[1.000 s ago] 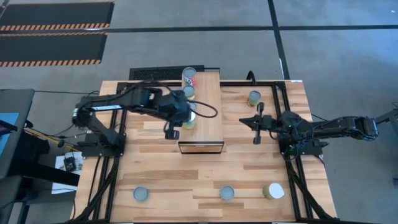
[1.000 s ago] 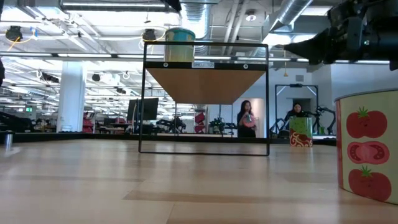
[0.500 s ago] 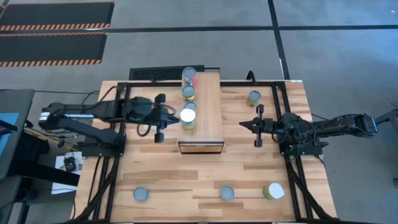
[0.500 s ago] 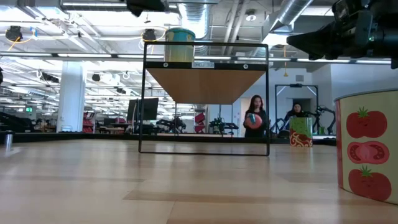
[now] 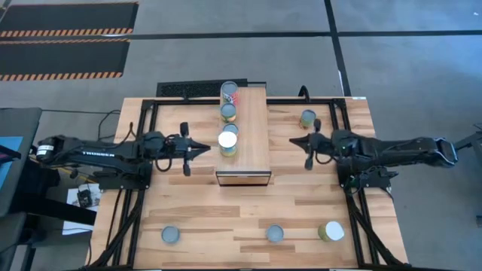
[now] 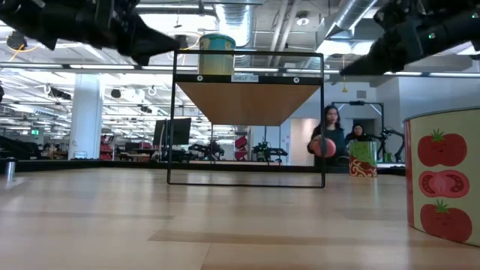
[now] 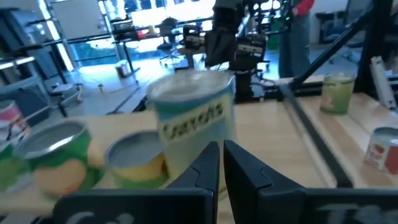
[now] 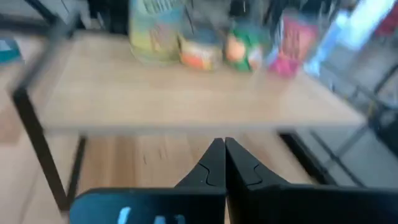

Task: Pick and place cans onto a shelf
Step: Put the canned spaghetti sauce on the shelf aligned with other cans

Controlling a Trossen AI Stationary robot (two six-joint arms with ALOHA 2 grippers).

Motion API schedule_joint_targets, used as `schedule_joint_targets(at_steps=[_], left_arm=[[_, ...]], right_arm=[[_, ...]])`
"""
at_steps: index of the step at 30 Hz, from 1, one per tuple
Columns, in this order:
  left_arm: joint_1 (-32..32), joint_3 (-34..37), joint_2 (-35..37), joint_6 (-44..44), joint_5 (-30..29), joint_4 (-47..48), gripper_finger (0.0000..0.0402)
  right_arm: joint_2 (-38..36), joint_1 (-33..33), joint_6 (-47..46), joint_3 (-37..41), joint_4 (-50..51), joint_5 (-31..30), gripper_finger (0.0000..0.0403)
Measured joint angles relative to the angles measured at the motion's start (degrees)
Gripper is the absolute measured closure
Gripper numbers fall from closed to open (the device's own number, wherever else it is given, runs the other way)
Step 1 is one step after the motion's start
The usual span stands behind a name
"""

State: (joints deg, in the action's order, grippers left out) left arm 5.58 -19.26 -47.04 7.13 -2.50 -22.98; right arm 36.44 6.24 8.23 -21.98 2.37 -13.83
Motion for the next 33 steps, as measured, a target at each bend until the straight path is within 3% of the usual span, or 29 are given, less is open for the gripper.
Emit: schedule_joint_targets(at_steps=[4,9,16,23,28,33], left_arm=[[0.44,3.99,0.41,-0.72,-2.42,-4.04,0.0389],[0.59,8.03,0.38,-0.75,-4.53,-8.84,0.0389],[0.57,10.16,0.34,-0.89,-8.56,-11.17,0.0389],[0.57,10.18,0.35,-1.13,-8.83,-10.66,0.0389],[0.57,10.18,0.35,-0.65,-8.86,-9.78,0.0389],[0.57,10.18,0.34,-0.52,-8.88,-8.83,0.0389]], right_arm=[[1.24,4.58,-3.8,-2.11,9.0,-4.0,0.039],[4.06,13.06,-7.03,-2.19,11.77,-4.5,0.0363],[10.12,24.88,-10.82,-3.21,12.47,-4.45,0.0285],[19.31,30.12,-7.51,-7.15,13.05,-4.15,0.0207],[26.65,32.03,-4.15,-10.4,13.92,-4.11,0.0195],[32.96,33.98,-2.01,-13.36,16.35,-4.11,0.0209]])
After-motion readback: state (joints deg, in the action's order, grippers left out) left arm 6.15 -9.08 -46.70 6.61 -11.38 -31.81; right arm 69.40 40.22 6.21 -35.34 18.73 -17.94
